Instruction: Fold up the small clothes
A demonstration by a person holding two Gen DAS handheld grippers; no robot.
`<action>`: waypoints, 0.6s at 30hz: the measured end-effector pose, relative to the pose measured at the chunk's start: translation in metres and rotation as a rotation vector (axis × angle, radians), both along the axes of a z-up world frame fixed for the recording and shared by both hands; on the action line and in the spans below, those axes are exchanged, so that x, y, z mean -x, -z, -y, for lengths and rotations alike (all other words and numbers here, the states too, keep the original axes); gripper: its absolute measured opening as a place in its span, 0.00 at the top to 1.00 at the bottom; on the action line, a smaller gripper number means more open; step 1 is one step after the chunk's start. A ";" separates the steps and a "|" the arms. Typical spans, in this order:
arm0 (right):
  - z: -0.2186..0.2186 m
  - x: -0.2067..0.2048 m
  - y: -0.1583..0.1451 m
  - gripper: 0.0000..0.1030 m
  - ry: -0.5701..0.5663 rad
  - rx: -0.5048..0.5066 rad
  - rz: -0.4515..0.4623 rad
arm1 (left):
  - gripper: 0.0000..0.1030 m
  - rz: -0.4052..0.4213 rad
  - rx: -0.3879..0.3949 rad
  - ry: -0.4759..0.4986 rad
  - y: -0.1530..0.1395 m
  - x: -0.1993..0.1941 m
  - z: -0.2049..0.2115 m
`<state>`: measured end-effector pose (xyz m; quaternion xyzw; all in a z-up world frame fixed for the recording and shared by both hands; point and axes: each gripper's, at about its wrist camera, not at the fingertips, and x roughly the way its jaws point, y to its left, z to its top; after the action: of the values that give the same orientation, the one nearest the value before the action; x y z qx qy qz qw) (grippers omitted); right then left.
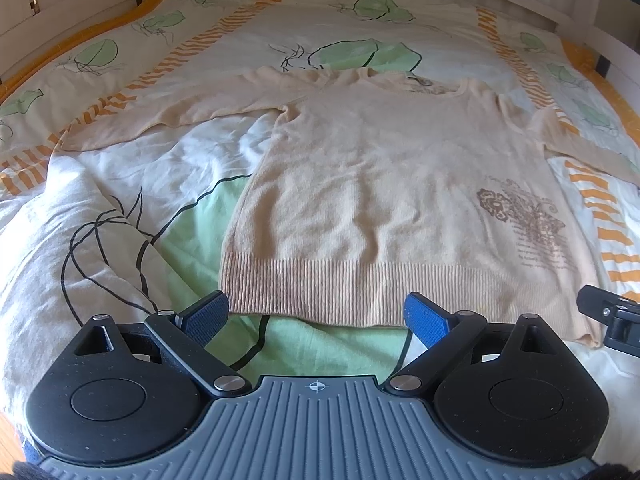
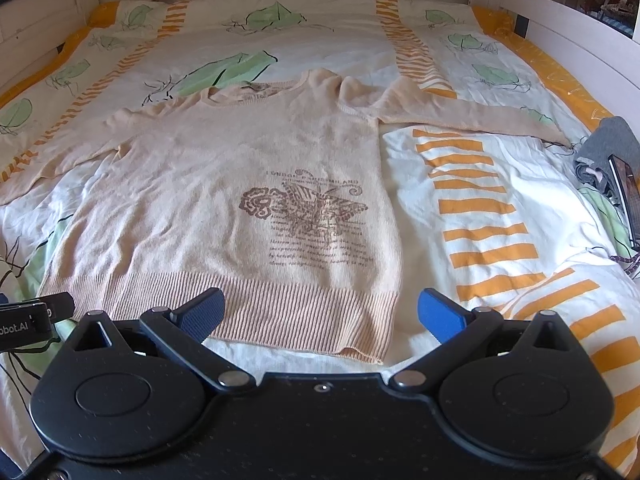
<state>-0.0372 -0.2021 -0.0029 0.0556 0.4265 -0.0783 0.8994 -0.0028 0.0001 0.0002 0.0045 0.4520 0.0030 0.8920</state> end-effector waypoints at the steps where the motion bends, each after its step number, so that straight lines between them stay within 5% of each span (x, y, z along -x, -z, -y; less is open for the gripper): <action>1: 0.000 0.000 0.000 0.01 0.000 0.000 -0.003 | 0.07 -0.003 0.000 0.001 0.000 0.000 0.000; 18: -0.002 -0.005 0.005 0.01 0.000 -0.007 -0.034 | 0.07 -0.036 -0.010 0.002 0.007 -0.004 0.000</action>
<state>-0.0322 -0.2001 -0.0082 0.0572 0.4420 -0.0777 0.8918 0.0012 0.0001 -0.0064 0.0097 0.4680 0.0044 0.8836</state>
